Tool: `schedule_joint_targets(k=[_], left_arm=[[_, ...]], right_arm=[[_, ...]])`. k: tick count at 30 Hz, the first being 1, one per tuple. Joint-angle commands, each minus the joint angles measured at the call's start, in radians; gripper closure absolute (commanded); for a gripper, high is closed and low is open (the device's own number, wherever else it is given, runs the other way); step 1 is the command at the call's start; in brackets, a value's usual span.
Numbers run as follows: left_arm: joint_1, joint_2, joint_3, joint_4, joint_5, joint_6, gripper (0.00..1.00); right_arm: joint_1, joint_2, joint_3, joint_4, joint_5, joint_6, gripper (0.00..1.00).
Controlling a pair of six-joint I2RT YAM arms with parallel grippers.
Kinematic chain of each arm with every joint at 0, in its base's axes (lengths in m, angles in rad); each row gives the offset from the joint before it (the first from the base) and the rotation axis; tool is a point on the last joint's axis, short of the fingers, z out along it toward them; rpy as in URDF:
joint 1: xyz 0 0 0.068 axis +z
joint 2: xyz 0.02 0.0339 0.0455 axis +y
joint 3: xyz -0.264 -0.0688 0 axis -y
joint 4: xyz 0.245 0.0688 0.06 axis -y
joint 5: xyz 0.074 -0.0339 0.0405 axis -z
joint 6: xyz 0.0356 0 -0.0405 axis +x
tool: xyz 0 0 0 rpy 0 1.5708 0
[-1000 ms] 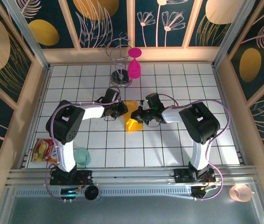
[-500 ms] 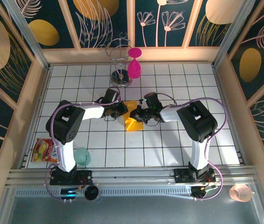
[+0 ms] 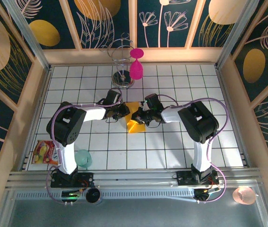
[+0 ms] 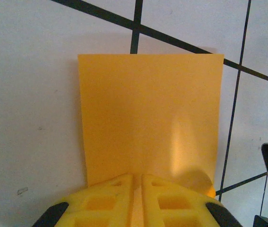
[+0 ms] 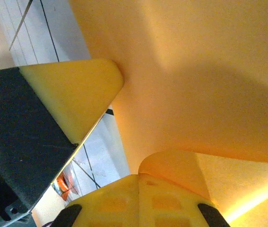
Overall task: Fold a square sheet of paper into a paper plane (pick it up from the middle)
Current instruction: Fold the triangle a second time at the center of the table.
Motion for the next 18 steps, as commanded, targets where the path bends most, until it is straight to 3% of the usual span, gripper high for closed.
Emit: schedule_joint_targets(k=[1, 18], left_arm=[[0.004, 0.005, -0.028, -0.038, -0.006, 0.006, 0.86], [0.003, 0.005, -0.036, -0.032, 0.000, 0.004, 0.86]], right_arm=[[0.010, 0.021, 0.029, -0.028, 0.015, -0.016, 1.00], [0.014, 0.037, 0.042, -0.051, 0.015, -0.024, 1.00]])
